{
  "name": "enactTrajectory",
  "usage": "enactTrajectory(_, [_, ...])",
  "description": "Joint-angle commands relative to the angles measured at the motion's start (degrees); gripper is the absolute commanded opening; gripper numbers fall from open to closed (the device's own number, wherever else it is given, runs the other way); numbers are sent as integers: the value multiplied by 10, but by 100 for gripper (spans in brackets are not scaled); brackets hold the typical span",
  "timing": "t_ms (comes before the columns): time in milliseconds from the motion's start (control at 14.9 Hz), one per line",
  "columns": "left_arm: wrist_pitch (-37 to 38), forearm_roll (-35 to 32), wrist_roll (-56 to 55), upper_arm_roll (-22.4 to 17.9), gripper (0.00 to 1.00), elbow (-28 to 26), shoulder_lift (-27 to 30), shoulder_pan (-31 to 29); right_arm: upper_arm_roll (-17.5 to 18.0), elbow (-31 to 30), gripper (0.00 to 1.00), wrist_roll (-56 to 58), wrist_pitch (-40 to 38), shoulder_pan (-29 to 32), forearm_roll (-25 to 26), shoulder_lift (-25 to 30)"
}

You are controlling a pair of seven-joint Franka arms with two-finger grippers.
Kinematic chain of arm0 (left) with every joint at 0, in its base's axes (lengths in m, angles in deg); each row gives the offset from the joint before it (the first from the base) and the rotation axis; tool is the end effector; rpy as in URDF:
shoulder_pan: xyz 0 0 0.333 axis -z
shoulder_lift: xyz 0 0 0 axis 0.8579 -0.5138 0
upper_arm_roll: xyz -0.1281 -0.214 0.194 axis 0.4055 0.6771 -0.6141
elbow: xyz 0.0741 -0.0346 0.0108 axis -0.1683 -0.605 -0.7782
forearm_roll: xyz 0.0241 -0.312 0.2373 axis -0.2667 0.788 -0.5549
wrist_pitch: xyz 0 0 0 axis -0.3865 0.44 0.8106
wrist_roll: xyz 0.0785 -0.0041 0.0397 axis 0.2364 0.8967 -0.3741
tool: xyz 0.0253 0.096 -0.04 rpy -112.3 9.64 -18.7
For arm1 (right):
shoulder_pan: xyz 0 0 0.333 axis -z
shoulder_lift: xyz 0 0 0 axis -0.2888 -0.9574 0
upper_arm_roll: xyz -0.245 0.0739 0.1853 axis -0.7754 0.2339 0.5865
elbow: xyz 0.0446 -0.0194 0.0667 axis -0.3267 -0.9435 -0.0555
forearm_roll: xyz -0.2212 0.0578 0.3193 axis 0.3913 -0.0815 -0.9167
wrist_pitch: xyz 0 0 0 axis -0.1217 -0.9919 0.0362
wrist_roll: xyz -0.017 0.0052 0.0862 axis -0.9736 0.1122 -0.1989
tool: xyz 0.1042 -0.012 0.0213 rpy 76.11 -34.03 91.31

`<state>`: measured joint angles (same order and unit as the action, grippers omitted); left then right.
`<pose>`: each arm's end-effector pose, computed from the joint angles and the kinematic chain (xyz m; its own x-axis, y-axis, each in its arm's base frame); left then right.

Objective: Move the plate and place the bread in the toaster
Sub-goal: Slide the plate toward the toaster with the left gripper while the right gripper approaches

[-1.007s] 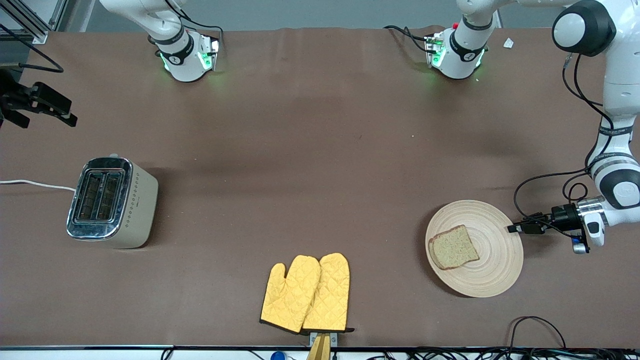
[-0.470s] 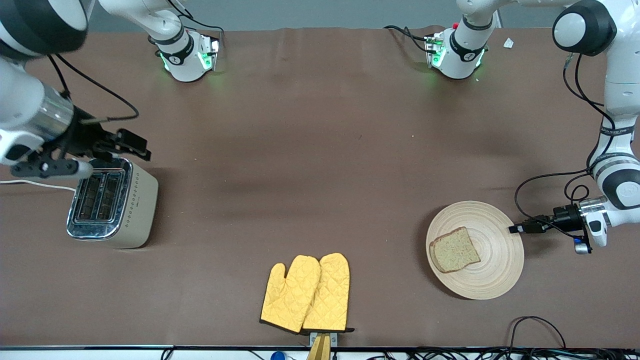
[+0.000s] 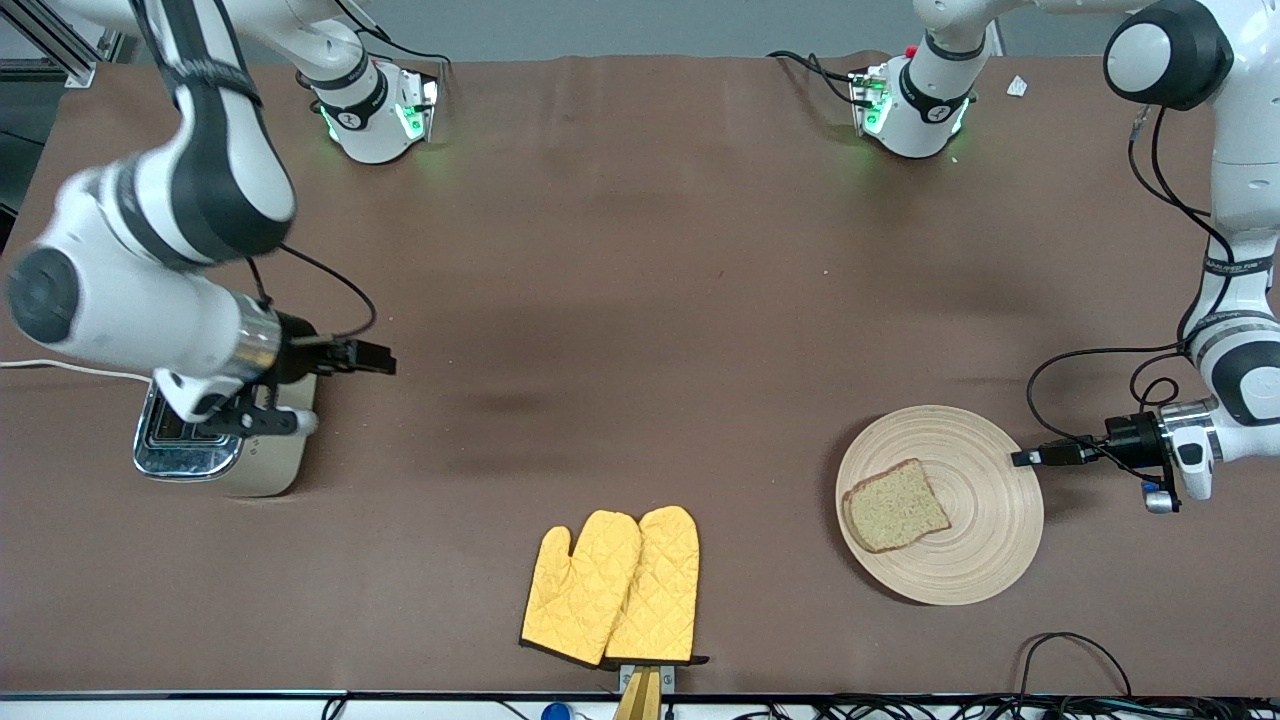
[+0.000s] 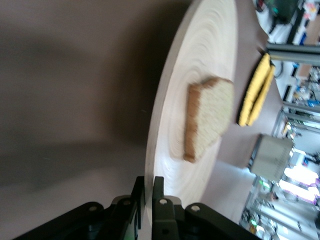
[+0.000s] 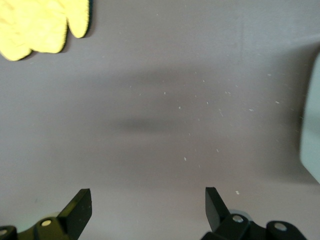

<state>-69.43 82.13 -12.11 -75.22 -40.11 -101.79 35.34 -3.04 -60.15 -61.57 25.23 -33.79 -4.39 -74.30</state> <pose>0.6709 0.1676 0.1853 0.9690 0.1563 -0.1915 0.2464 -0.5504 0.7977 0.6324 0.1464 0.4263 0.9839 -0.0392 -0.1743 -0.0775 -0.9728 -0.2184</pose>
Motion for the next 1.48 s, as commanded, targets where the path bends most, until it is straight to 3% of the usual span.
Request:
enactTrajectory(0, [41,-9,23,10,0,17,14,-1,-3,-64,100,-6,80,-30,-12,4])
enactTrajectory(336, [67,-29,38,74,0,15,21,-5,-2,-77,100,-4,118,-32,-13,-47])
enactTrajectory(604, [70,-30,26,131,0,5,18,19,-2,-76,100,-5,130,-44,-25,-50])
enactTrajectory(873, [64,2,24,141,0,-5,11,99,-2,-77,100,-5,131,-46,-25,-50])
enactTrajectory(1074, [35,74,29,141,0,-41,5,148,-2,-77,100,-5,131,-47,-25,-50])
enactTrajectory(1276, [8,77,32,141,0,-61,5,192,-2,-75,100,1,128,-39,-25,-51])
enactTrajectory(1410, [-21,80,35,141,0,-77,3,214,-1,-76,100,24,123,-9,-64,-52])
